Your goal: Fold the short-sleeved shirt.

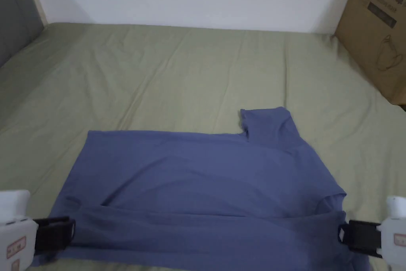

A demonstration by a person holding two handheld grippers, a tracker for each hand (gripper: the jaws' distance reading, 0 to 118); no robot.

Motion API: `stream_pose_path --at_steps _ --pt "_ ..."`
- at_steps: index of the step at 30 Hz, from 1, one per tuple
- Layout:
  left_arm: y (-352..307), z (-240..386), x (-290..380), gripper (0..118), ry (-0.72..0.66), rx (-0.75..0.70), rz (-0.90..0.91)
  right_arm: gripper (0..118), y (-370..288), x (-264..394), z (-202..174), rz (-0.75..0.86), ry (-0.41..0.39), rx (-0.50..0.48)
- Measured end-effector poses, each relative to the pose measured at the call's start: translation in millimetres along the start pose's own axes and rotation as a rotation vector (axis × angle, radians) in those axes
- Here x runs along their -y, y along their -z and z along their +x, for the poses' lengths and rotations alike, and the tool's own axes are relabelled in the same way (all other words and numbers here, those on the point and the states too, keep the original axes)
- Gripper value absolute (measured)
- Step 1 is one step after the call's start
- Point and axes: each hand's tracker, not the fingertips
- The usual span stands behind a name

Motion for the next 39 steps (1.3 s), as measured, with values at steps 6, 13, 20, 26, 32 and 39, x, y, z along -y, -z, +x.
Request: stream_pose_path --at_steps 6,13,20,26,32,39 --pt "21 27 -23 2 -0.005 0.078 0.026 0 9 -27 -23 0.045 -0.028 -0.046" --pt "48 50 -20 0 -0.018 0.118 -0.019 0 45 -26 -40 -0.021 -0.07 -0.074" --pt "62 65 -61 0 -0.016 0.112 0.011 34 83 -116 -52 0.031 -0.084 -0.03" --pt "90 73 -75 0 -0.031 0.135 -0.017 85 150 -197 -55 -0.005 -0.071 -0.047" --pt "103 70 -72 0 -0.028 0.121 -0.061 76 198 -222 -58 -0.056 -0.102 0.011" --pt "109 58 -70 0 -0.046 0.1 -0.087 0 188 -213 -71 -0.027 -0.146 -0.027"
